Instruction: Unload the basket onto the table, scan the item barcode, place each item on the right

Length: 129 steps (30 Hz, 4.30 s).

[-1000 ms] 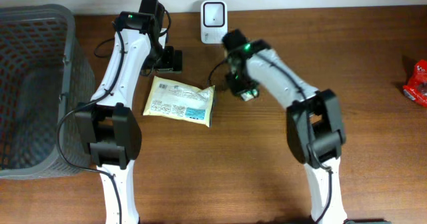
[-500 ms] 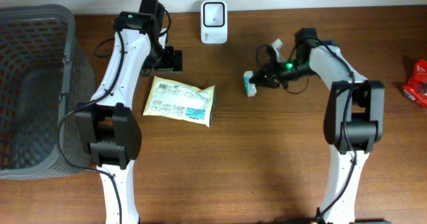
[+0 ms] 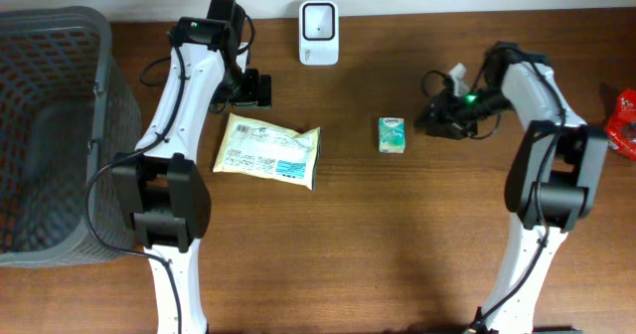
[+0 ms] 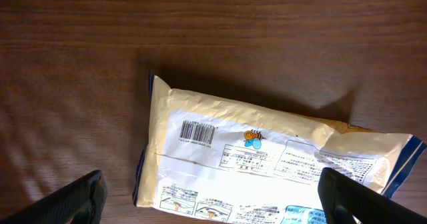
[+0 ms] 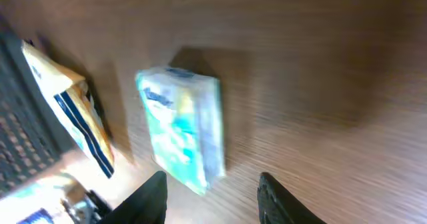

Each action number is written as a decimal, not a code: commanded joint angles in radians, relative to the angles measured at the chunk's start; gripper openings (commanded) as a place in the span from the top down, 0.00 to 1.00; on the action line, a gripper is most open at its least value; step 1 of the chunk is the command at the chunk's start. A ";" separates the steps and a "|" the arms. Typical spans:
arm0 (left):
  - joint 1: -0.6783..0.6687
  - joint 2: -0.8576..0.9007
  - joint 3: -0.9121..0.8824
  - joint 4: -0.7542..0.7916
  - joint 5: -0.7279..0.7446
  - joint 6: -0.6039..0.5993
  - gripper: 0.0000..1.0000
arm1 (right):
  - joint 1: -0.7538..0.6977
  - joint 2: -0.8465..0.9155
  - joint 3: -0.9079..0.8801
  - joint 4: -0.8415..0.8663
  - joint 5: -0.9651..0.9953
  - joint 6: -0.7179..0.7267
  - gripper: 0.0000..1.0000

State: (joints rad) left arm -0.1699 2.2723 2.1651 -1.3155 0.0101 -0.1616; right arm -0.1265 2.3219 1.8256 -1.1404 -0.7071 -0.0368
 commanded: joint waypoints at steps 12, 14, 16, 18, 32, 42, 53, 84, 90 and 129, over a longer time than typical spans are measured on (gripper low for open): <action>0.002 0.004 -0.005 0.002 -0.007 -0.009 0.01 | 0.096 -0.002 -0.108 0.169 0.099 0.053 0.81; 0.002 0.004 -0.005 0.002 -0.007 -0.009 0.01 | 0.095 -0.002 -0.150 0.204 0.090 0.119 0.96; 0.002 0.004 -0.005 0.002 -0.007 -0.009 0.01 | 0.092 -0.007 -0.130 0.206 -0.031 0.124 0.96; 0.002 0.004 -0.005 0.002 -0.007 -0.009 0.01 | 0.084 -0.012 -0.035 0.207 -0.215 0.124 0.96; 0.002 0.004 -0.005 0.002 -0.007 -0.009 0.01 | 0.445 -0.008 0.422 0.475 0.924 0.037 0.96; 0.002 0.004 -0.005 0.002 -0.007 -0.009 0.01 | 0.558 0.153 0.420 0.817 1.060 -0.199 0.96; 0.002 0.004 -0.005 0.002 -0.007 -0.009 0.01 | 0.459 -0.002 0.421 0.719 1.245 0.094 0.96; 0.002 0.004 -0.005 0.002 -0.007 -0.009 0.01 | -0.401 -0.327 0.123 0.211 0.841 0.322 0.01; 0.002 0.004 -0.005 0.002 -0.007 -0.009 0.01 | -0.223 -0.397 0.085 -0.027 0.067 0.011 0.01; 0.002 0.004 -0.005 0.002 -0.007 -0.009 0.01 | 0.355 -0.502 -0.459 0.444 0.563 0.325 0.96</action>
State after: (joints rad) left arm -0.1696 2.2723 2.1651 -1.3155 0.0101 -0.1616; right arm 0.2226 1.8751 1.3510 -0.6788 -0.1978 0.3168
